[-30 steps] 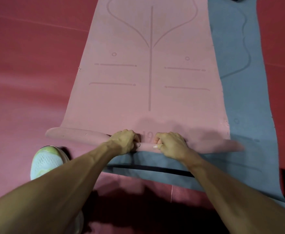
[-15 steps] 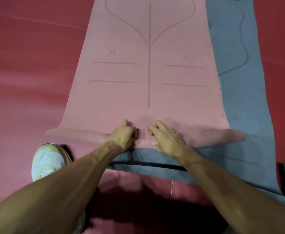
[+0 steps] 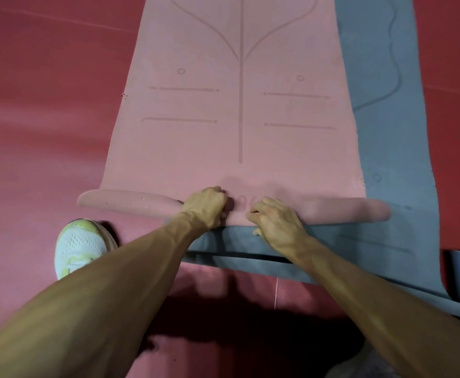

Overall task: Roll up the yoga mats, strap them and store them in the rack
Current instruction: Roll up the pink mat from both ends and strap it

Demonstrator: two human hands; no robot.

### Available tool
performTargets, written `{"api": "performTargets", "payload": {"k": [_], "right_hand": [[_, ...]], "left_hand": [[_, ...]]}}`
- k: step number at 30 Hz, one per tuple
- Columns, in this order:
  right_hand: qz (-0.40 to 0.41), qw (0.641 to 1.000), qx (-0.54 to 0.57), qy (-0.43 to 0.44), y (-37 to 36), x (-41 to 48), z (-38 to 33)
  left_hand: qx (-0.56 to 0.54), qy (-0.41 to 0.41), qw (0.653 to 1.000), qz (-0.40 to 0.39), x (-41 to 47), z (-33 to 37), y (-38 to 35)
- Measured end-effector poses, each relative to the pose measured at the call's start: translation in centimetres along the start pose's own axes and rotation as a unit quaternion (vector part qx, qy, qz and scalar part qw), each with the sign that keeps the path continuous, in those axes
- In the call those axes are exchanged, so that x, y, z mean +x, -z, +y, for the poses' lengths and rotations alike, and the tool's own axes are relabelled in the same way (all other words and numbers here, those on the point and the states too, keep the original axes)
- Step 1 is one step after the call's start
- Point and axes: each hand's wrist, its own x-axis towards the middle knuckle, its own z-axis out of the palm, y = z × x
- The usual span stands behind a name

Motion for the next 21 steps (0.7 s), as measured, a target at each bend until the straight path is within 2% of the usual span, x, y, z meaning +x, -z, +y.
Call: {"api": "performTargets", "payload": {"k": [4, 7, 11, 15, 18, 21], "right_hand": [[0.024, 0.999, -0.026, -0.034, 0.5, 0.8, -0.1], [-0.021, 0.998, -0.060, -0.025, 0.9, 1.2, -0.6], [-0.022, 0.998, 0.000, -0.061, 1.4, 1.5, -0.7], [-0.025, 0.993, 0.037, -0.106, 1.8, 1.8, -0.2], [-0.019, 0.988, 0.059, -0.145, 1.4, 2.1, 0.1], [-0.007, 0.986, 0.082, -0.147, 0.7, 2.4, 0.6]], "left_hand": [[0.056, -0.004, 0.998, 0.015, -0.6, 0.6, -0.2], [0.115, -0.029, 0.992, 0.044, -1.4, 0.4, -0.2], [0.131, -0.123, 0.980, 0.084, -2.2, -0.6, 0.1], [0.155, -0.150, 0.967, 0.137, -1.8, -1.6, -0.8], [0.157, -0.138, 0.975, 0.070, -1.6, -1.7, -0.2], [0.178, -0.108, 0.978, 0.023, -1.9, -1.7, -0.3]]}}
